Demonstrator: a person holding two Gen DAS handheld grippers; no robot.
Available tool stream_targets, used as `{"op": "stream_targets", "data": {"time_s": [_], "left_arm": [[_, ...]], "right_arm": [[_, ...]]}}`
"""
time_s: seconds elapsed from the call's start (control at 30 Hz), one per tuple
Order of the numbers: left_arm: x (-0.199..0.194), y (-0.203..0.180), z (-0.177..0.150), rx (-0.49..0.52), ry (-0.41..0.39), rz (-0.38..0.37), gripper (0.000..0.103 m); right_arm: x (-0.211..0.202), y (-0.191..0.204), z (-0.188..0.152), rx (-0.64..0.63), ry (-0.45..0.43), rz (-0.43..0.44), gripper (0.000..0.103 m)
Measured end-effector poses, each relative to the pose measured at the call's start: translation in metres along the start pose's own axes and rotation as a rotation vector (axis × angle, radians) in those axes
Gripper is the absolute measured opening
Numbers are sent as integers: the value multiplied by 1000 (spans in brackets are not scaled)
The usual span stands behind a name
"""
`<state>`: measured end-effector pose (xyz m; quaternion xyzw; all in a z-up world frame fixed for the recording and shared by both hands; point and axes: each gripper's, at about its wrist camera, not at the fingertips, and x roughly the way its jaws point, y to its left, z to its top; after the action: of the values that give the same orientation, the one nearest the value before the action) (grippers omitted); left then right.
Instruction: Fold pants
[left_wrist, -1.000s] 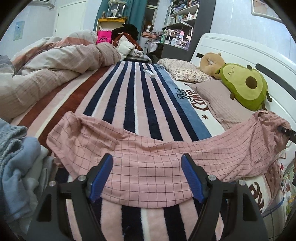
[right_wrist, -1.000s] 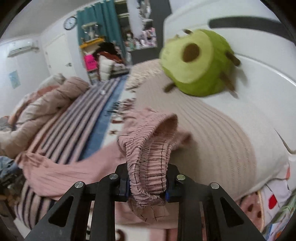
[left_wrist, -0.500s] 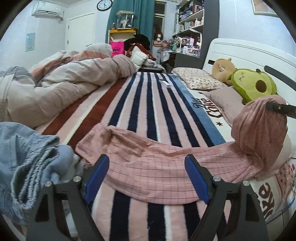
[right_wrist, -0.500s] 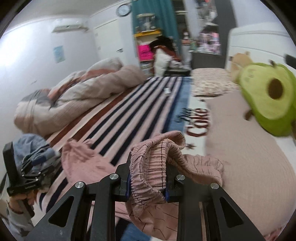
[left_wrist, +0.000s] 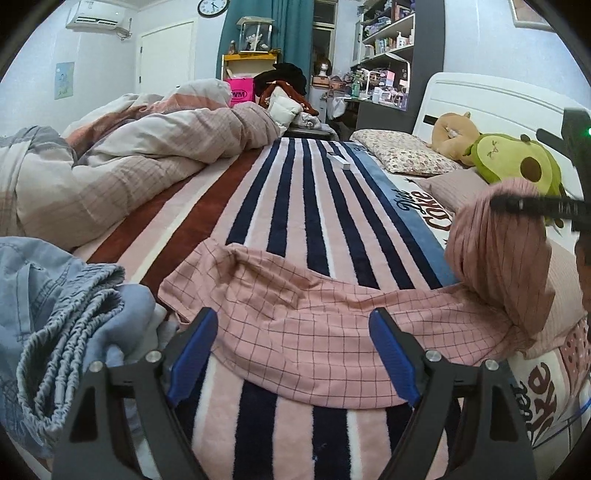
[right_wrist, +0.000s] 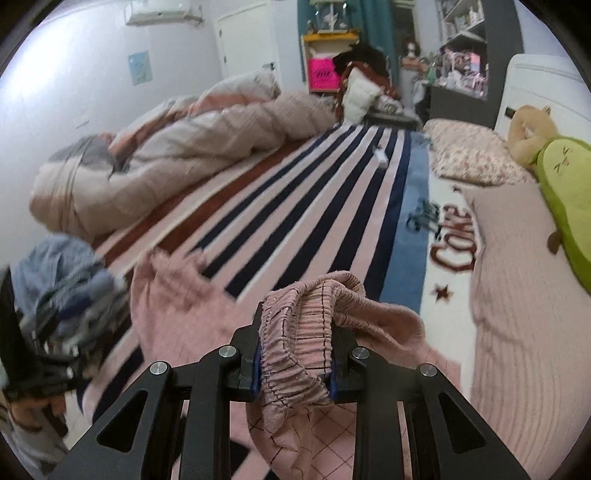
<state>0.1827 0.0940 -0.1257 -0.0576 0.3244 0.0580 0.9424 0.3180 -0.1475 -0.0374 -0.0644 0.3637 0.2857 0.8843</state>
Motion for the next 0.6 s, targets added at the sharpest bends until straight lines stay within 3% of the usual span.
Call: {"op": "stream_targets", "data": {"time_s": [0.13,0.33,0.43,0.6], "left_arm": [[4,4,-2,-12,10,3,81],[9,1,-6,2,32,1,81],[11,-1,-5,-5,41,-35,81],[16,-16,-2,5,56,-100,81]], "right_arm": [[17,12,-2,-18,44,80,20],[74,34,-68,-11,260,235,25],[86,40,-96,-1,319,316,41],[55,28,-106,45,254,379,46]]}}
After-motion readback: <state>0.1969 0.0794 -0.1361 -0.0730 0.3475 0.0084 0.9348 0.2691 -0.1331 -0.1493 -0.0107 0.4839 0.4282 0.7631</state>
